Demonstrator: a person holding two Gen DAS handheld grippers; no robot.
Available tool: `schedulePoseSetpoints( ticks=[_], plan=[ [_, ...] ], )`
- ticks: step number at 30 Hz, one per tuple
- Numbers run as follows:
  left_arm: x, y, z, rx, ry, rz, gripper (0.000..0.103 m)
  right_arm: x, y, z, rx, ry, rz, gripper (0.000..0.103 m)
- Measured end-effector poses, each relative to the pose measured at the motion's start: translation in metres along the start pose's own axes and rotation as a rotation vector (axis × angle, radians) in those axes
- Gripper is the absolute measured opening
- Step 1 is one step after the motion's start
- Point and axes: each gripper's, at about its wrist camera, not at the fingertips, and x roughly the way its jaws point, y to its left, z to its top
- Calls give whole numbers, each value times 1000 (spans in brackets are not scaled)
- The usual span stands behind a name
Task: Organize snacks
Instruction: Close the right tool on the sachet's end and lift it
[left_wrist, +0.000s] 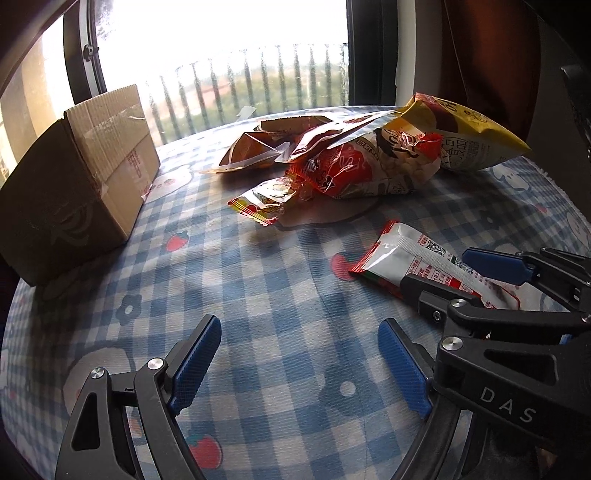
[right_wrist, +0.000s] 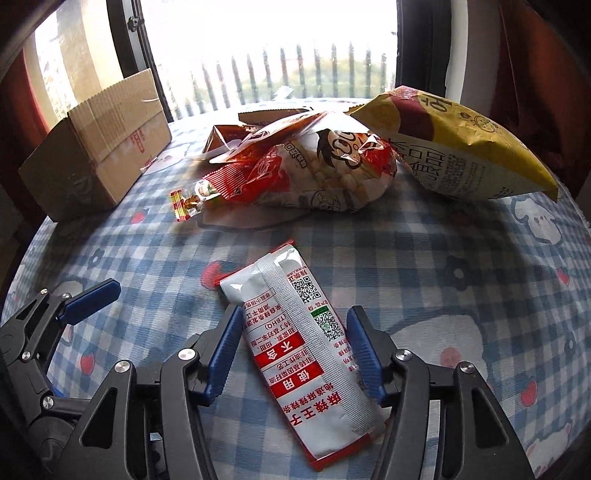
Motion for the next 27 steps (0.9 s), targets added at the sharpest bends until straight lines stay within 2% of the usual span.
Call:
schedulePoseSetpoints(
  ticks=[5, 8, 9, 10, 14, 21, 27],
  plan=[
    [-2, 4, -3, 0, 1, 6, 89, 3, 4, -1, -25, 7, 17, 70],
    [-1, 4, -1, -3, 10, 4, 88, 6, 9, -1, -28, -17, 46, 58],
    [-1, 4, -1, 4, 7, 9, 88, 7, 13, 0, -31, -17, 56, 48],
    [-1, 4, 0, 12, 8, 9, 88, 7, 16, 0, -34, -19, 57, 44],
    [-3, 6, 6, 24, -1, -8, 87, 5, 18, 1, -28, -33, 67, 40],
    [-9, 17, 45, 57, -89, 25, 87, -16, 17, 27, -1, -134, 54, 38],
    [-3, 23, 81, 101, -154, 21, 85, -23, 14, 58, 11, -195, 38, 38]
  ],
)
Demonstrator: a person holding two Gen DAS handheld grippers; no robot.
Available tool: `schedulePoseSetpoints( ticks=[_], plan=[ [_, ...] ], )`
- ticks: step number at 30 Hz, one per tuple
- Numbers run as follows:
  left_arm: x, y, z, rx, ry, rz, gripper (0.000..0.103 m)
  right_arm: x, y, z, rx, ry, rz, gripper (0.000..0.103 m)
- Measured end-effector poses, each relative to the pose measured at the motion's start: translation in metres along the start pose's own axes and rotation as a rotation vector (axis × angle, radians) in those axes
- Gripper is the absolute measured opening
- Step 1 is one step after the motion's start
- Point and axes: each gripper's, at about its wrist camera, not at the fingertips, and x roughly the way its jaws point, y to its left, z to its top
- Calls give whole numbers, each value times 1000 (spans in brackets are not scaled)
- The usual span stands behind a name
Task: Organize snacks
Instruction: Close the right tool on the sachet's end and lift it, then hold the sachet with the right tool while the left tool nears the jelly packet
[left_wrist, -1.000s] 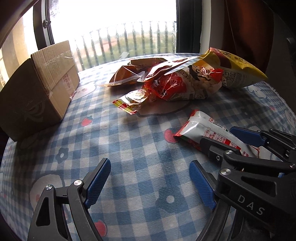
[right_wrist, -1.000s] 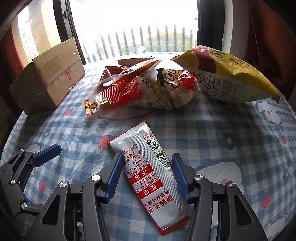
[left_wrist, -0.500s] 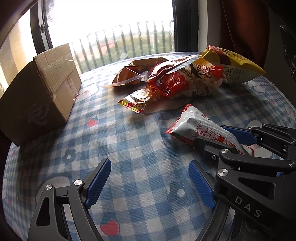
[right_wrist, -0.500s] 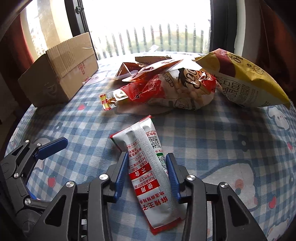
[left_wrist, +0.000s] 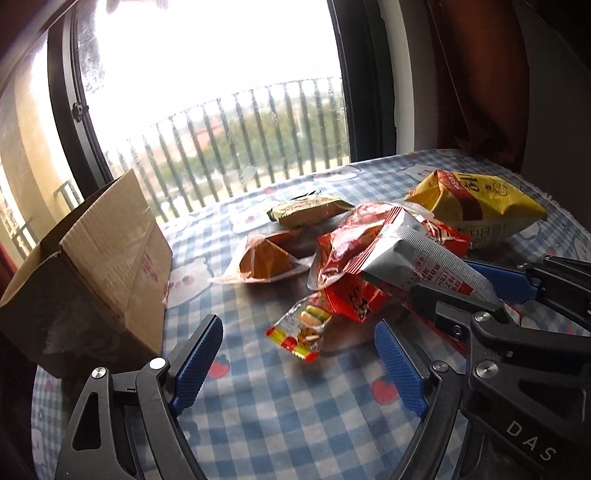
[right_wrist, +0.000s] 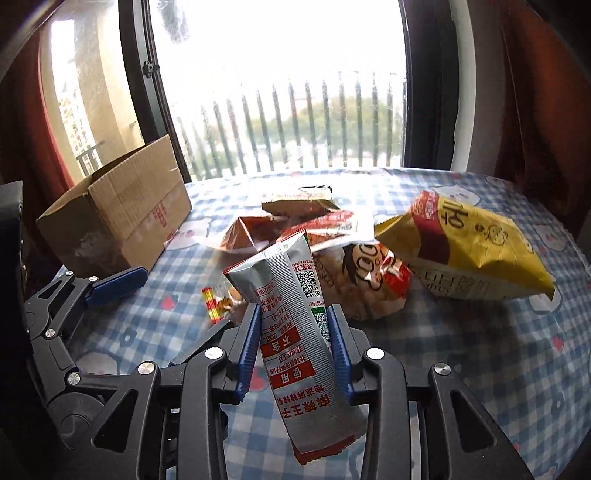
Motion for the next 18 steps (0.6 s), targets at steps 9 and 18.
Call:
schedulePoseSetpoints(
  ticks=[9, 18],
  plan=[
    [45, 9, 9, 32, 73, -91, 70, 26, -1, 23, 18, -16, -16, 38],
    [58, 6, 1, 59, 90, -138, 64, 54, -4, 18, 59, 39, -5, 38]
  ],
)
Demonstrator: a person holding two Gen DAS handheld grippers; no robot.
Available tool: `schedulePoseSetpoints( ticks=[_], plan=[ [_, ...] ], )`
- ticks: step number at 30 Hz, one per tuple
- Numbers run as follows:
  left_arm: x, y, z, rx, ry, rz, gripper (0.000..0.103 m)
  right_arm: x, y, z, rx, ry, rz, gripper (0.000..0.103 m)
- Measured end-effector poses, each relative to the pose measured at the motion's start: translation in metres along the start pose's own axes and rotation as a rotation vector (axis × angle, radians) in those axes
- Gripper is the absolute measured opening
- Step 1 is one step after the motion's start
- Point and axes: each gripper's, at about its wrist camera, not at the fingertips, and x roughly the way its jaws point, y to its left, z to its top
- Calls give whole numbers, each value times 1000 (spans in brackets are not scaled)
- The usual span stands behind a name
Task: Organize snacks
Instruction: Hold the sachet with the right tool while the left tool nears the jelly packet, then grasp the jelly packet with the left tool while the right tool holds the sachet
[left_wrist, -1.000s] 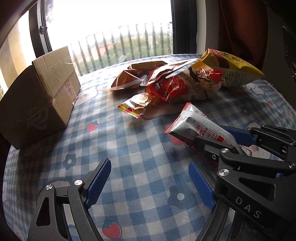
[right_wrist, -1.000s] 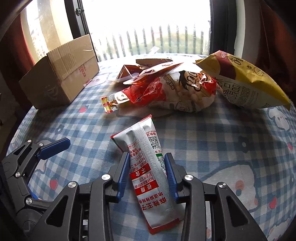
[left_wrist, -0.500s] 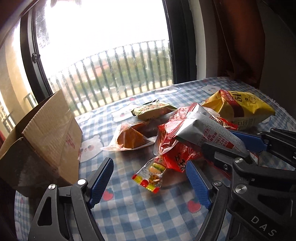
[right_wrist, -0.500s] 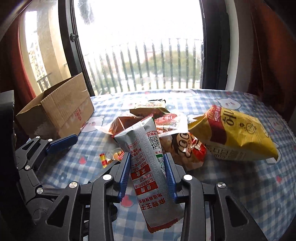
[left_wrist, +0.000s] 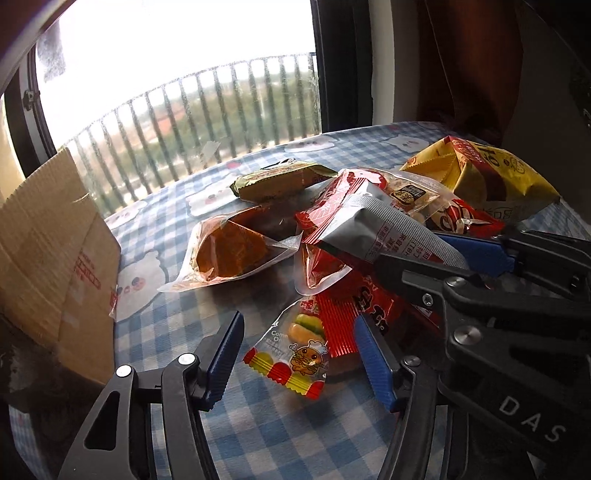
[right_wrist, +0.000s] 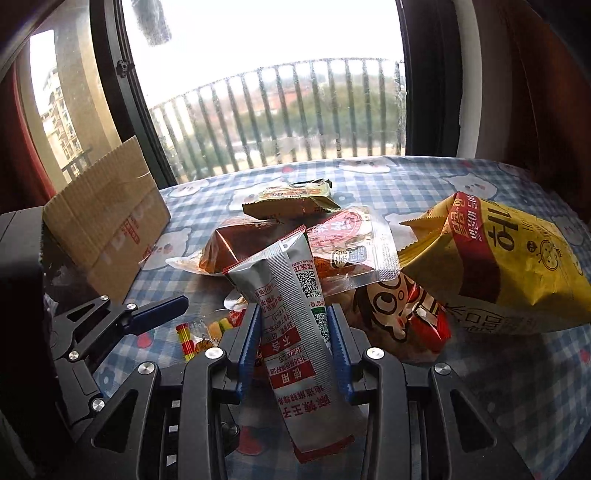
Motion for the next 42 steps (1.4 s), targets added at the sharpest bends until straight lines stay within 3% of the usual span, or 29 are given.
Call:
schedulePoseSetpoints(
  ticks=[9, 17, 21, 28, 42],
  plan=[
    [-4, 1, -9, 38, -1, 46, 64, 2, -1, 0, 11, -1, 19, 38],
    [8, -6, -4, 26, 7, 34, 61, 2, -4, 0, 18, -4, 25, 38],
    [12, -9, 4, 38, -11, 40, 49, 1, -8, -1, 29, -4, 18, 38],
    [14, -15, 8, 81, -35, 55, 45, 3, -12, -1, 44, -8, 6, 38],
    [-21, -4, -10, 25, -72, 71, 44, -3, 4, -6, 31, 7, 38, 38]
  ],
)
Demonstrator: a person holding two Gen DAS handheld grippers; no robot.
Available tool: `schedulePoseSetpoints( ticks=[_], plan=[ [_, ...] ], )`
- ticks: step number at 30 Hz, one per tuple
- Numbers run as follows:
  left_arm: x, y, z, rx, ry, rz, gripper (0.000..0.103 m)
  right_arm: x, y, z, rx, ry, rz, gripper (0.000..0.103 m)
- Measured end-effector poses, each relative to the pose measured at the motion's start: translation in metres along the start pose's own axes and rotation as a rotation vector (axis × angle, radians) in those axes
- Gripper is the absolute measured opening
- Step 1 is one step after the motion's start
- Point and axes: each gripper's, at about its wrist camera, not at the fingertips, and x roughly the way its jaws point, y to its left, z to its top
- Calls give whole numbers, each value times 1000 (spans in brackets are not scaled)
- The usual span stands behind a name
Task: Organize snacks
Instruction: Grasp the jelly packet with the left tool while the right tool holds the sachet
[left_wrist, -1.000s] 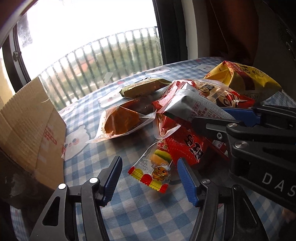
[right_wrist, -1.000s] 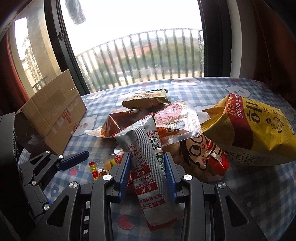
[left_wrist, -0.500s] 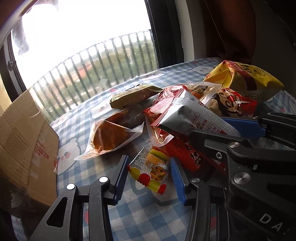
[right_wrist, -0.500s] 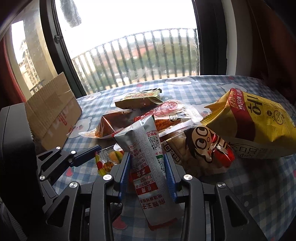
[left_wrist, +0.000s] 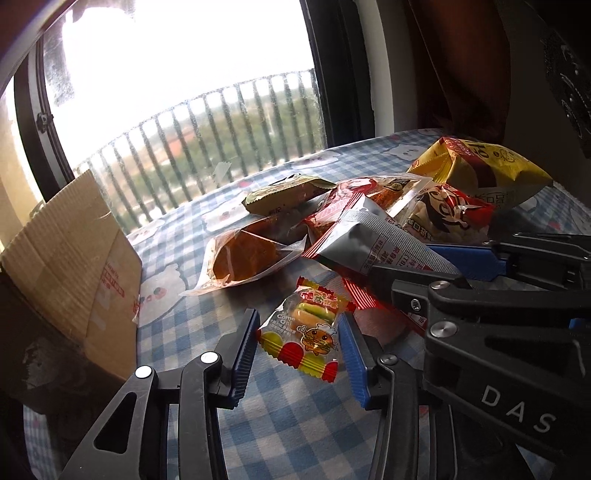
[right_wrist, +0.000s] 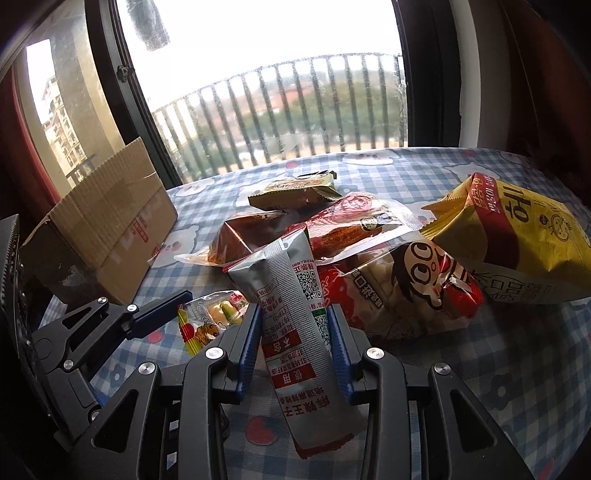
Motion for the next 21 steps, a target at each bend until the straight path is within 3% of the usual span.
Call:
schedulePoseSetpoints(
  ticks=[8, 21],
  plan=[
    [-41, 14, -14, -71, -55, 20, 44, -21, 25, -7, -49, -17, 17, 38],
    [-111, 24, -17, -103, -179, 29, 44, -74, 61, -10, -115, -112, 21, 39]
  ],
)
